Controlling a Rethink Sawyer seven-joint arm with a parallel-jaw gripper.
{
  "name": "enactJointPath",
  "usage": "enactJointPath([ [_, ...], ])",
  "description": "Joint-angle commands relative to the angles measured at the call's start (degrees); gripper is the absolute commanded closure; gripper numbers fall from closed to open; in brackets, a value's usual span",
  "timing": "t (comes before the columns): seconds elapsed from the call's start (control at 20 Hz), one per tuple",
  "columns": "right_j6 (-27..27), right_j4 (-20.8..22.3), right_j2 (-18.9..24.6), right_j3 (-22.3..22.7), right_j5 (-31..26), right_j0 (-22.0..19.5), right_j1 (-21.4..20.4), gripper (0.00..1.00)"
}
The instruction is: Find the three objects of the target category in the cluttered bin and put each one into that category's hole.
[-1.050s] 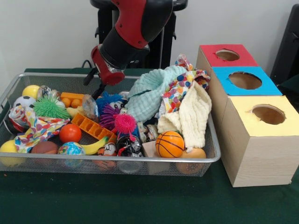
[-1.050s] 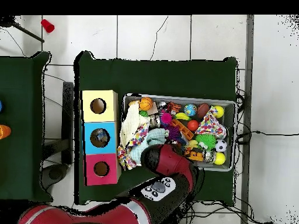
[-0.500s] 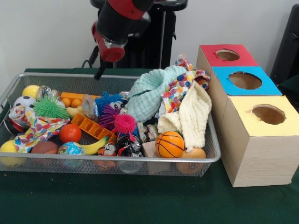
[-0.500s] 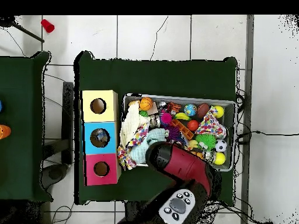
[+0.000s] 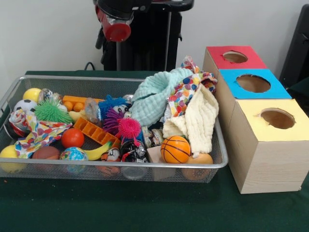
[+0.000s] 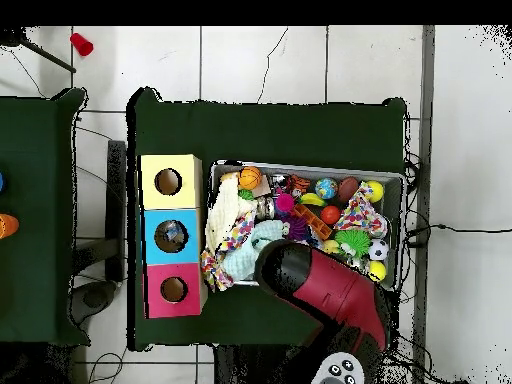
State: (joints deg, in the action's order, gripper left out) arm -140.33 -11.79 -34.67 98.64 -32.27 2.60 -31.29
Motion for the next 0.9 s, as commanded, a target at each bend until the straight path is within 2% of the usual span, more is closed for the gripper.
enactJointPath([
  [0.05,-19.8,-5.9,2.3,3.1,3.6,3.1,6.1,0.00],
  [0.1,-22.4,-6.8,0.4,2.6,4.7,4.3,8.5,0.00],
  [0.25,-24.6,-9.4,-1.3,3.9,8.5,5.1,11.6,0.00],
  [0.4,-21.9,-10.3,-0.6,5.4,11.1,4.2,11.5,0.00],
  [0.45,-20.2,-10.6,0.7,5.5,11.8,2.6,11.3,0.00],
  [0.55,-15.7,-8.7,2.4,5.9,13.2,0.9,10.3,0.00],
  [0.6,-11.7,-7.2,5.0,6.9,14.0,-1.2,8.4,0.00],
  [0.65,-4.7,-4.3,8.6,7.7,13.7,-4.4,5.7,0.00],
  [0.75,8.5,1.7,14.3,8.6,10.6,-9.9,0.4,0.00],
  [0.8,11.4,4.5,13.7,7.6,8.8,-9.8,-1.1,0.00],
  [0.9,17.1,8.8,17.4,7.2,4.8,-12.4,-5.0,0.00],
])
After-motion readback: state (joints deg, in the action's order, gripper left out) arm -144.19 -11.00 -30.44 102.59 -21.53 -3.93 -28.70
